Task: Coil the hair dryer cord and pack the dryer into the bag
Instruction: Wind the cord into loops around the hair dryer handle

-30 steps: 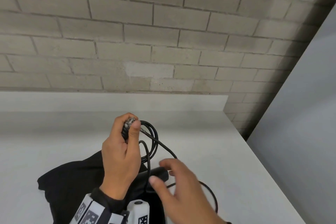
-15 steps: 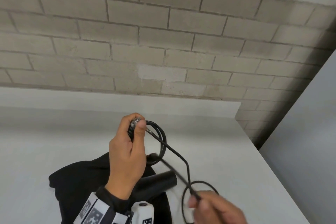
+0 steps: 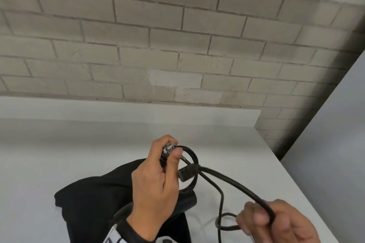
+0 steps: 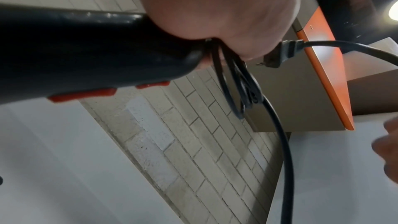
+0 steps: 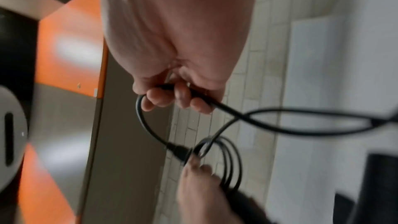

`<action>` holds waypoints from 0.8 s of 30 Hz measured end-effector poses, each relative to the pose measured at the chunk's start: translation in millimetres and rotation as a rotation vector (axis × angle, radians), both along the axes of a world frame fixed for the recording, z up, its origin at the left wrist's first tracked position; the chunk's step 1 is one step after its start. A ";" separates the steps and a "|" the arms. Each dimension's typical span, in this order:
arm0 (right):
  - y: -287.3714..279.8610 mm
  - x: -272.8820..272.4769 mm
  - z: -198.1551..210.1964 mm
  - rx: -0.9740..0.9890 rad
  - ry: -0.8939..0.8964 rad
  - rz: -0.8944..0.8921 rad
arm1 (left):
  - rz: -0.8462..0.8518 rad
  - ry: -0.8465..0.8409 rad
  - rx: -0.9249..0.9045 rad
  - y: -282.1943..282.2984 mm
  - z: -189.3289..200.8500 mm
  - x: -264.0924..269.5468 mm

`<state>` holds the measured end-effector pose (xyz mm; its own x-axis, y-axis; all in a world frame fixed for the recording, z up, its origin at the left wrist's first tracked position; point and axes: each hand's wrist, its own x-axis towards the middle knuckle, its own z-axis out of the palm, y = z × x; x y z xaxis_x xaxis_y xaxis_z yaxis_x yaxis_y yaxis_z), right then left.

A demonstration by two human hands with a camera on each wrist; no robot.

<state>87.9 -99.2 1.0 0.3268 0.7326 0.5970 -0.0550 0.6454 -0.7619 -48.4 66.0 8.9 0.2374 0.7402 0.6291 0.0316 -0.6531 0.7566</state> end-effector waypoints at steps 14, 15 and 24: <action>4.3 21.8 -40.3 -0.893 -0.657 -0.749 | -0.042 -0.013 -0.063 7.0 5.4 -7.4; 10.1 16.8 -40.6 -0.858 -0.720 -0.774 | -0.042 -0.012 -0.070 6.7 5.6 -7.8; 53.0 -27.4 18.3 -0.525 -0.805 -0.506 | -0.016 0.033 -0.062 9.8 3.9 -5.2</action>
